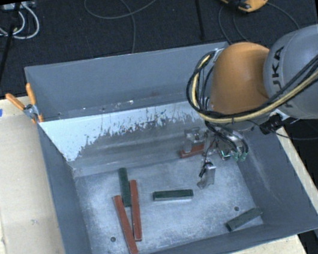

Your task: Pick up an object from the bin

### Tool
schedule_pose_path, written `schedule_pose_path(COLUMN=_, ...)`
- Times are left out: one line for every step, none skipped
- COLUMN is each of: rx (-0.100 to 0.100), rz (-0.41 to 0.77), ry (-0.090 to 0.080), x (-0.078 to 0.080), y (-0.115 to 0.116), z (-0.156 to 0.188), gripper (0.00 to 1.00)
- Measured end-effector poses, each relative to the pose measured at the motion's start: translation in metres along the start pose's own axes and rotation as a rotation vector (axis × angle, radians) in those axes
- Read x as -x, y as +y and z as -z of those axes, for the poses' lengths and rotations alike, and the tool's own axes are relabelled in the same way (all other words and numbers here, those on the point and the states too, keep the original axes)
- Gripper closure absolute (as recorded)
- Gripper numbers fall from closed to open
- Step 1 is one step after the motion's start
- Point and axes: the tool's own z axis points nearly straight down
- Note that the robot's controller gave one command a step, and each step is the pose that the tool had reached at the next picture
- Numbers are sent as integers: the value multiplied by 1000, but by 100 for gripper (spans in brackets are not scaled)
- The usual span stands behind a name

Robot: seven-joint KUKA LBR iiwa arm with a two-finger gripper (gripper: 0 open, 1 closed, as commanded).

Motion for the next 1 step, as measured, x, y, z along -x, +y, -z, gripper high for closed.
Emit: schedule_pose_path(rx=-1, rz=15, ry=-5, x=-7, y=41, z=-49, gripper=0)
